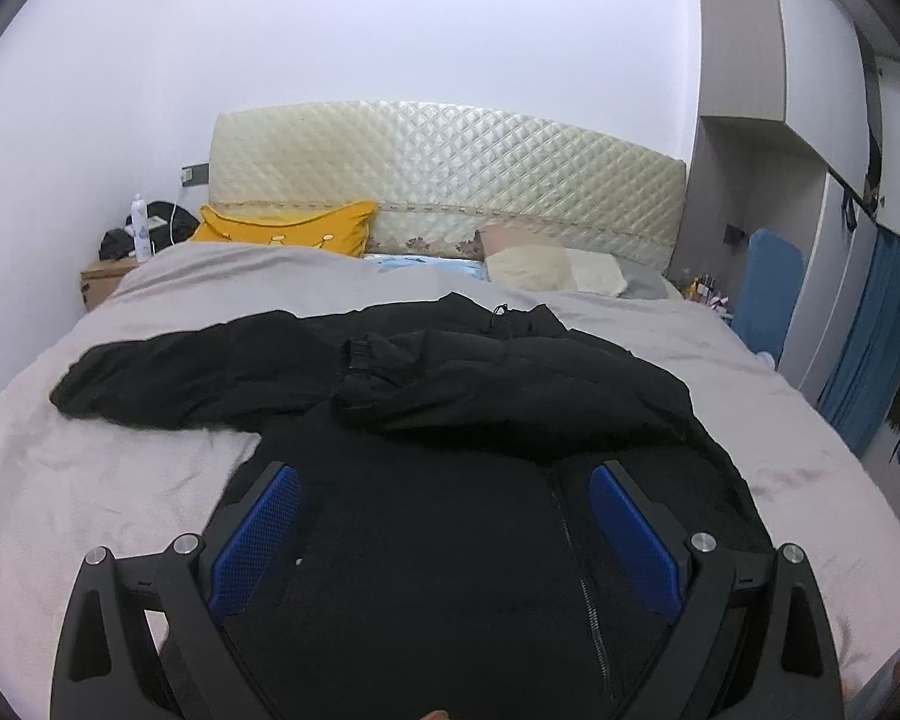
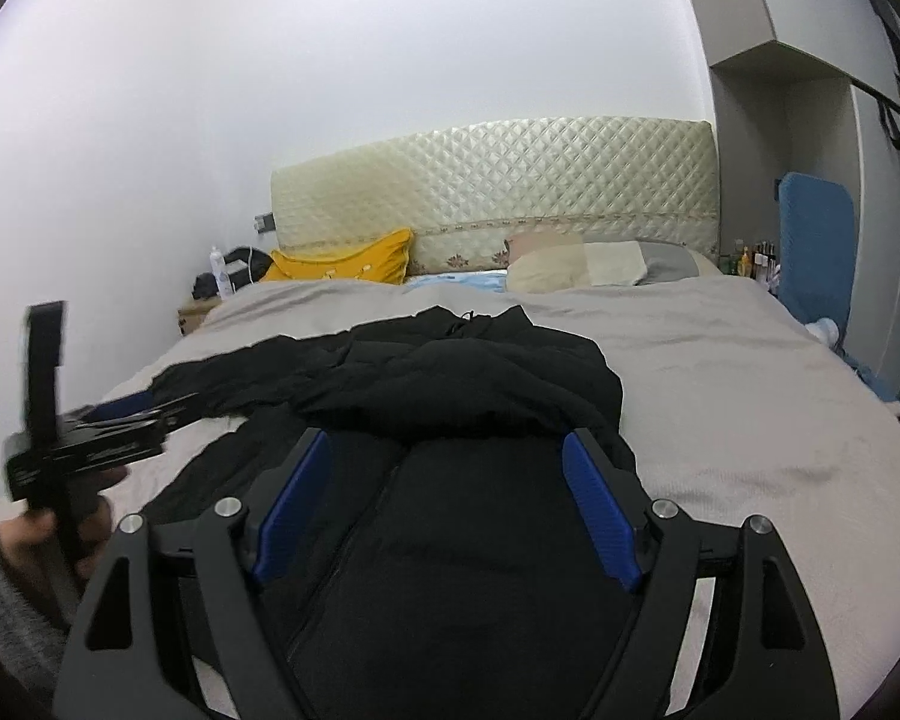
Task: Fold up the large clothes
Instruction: 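Open the right gripper and withdraw it from the folded sleeve, then grasp the cuff of the other sleeve with the left gripper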
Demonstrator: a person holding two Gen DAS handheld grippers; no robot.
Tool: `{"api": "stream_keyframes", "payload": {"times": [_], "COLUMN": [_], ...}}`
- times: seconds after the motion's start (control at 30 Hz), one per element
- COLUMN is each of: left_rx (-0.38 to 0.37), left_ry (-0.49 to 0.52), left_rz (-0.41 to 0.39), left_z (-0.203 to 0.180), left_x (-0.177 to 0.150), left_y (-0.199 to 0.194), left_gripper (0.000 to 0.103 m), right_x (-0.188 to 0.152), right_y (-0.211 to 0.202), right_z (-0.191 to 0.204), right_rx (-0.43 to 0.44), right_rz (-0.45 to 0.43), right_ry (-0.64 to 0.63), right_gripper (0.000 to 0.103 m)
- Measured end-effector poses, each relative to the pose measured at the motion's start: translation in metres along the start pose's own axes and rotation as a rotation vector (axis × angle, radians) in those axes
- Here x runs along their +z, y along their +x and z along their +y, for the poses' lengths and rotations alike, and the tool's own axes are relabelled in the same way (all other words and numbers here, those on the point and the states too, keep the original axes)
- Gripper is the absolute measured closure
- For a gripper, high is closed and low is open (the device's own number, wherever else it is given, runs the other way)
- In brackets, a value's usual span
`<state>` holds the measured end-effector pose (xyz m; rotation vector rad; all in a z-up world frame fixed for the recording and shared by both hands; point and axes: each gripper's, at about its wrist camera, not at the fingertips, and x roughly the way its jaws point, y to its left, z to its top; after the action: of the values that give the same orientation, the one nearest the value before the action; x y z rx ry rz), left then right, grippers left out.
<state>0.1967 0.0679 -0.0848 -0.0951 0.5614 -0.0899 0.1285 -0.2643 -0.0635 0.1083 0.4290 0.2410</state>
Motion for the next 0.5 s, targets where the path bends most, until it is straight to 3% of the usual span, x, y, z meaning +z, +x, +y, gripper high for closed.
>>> {"api": "stream_keyframes", "payload": {"times": [0.3,0.5], "left_rx": [-0.062,-0.043], "left_ry": [0.016,0.05], "left_rz": [-0.011,0.062], "left_z": [0.001,0.02], "left_x": [-0.003,0.018], "left_y": [0.002,0.022], "left_gripper": [0.004,0.004], "right_x": [-0.022,-0.026], "right_y": [-0.003,-0.001], "right_z": [-0.002,-0.002], "right_rx": [-0.053,-0.03], "right_rz": [0.028,0.019], "right_ry": [-0.01,-0.019], "right_gripper": [0.016,0.015]}}
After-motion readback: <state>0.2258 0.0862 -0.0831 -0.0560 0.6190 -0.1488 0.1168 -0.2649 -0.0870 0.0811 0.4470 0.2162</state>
